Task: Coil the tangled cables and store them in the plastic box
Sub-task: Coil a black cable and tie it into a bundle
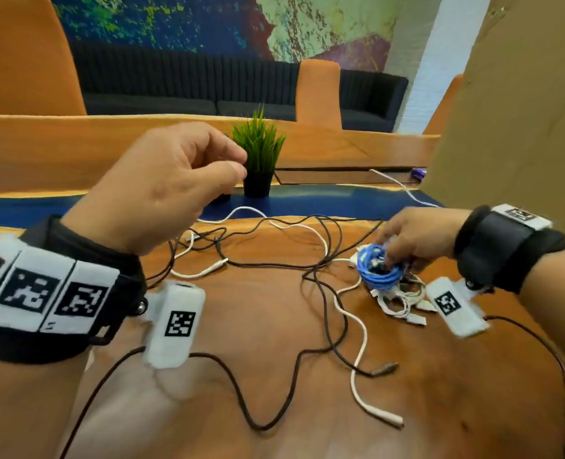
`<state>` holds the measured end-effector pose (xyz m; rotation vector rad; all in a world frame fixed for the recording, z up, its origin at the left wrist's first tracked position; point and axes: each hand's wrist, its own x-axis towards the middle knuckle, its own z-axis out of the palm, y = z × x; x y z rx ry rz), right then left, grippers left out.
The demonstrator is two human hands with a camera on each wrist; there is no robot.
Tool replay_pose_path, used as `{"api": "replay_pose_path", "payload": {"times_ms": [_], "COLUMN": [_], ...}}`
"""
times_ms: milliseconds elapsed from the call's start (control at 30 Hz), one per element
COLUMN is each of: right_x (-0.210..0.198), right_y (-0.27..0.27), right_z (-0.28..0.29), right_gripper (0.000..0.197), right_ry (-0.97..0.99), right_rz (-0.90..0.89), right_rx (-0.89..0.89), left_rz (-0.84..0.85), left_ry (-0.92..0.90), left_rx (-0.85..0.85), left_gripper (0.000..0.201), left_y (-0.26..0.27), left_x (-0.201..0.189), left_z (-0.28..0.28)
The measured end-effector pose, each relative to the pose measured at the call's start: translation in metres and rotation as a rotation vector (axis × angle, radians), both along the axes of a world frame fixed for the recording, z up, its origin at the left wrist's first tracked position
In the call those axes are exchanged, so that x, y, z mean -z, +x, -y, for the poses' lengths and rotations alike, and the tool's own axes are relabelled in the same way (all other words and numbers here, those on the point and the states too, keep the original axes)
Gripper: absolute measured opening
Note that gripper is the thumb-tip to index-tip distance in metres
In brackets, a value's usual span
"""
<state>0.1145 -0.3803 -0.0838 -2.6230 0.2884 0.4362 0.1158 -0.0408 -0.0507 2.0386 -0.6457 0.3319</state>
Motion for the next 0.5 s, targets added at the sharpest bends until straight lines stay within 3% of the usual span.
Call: {"api": "replay_pose_path", "payload": {"times_ms": [233, 367, 433, 500], "right_x": [0.010, -0.013, -0.030, -0.043], "right_y": [0.000, 0.004, 0.007, 0.005], "right_z": [-0.015, -0.037, -0.057, -0.085], "right_gripper": [0.024, 0.031, 0.025, 0.012], "right_ry": [-0.218, -0.681, -0.693, -0.562], "right_rz": [-0.037, 0.167, 0.307, 0.371], "right_rx": [-0.063, -0.221, -0.279, -0.374], "left_rz": [0.023, 0.024, 0.037, 0.044], "left_ry": [-0.101, -0.247, -0.270, -0.266], "left_rx": [-0.087, -0.133, -0.133, -0.132], "left_gripper": [0.018, 0.012, 0.011, 0.012], "left_y": [-0.005, 0.000, 0.002, 0.004], "left_x": [-0.018, -0.026, -0.028, -0.029], "left_z": [-0.031, -0.053, -0.060, -0.062]}}
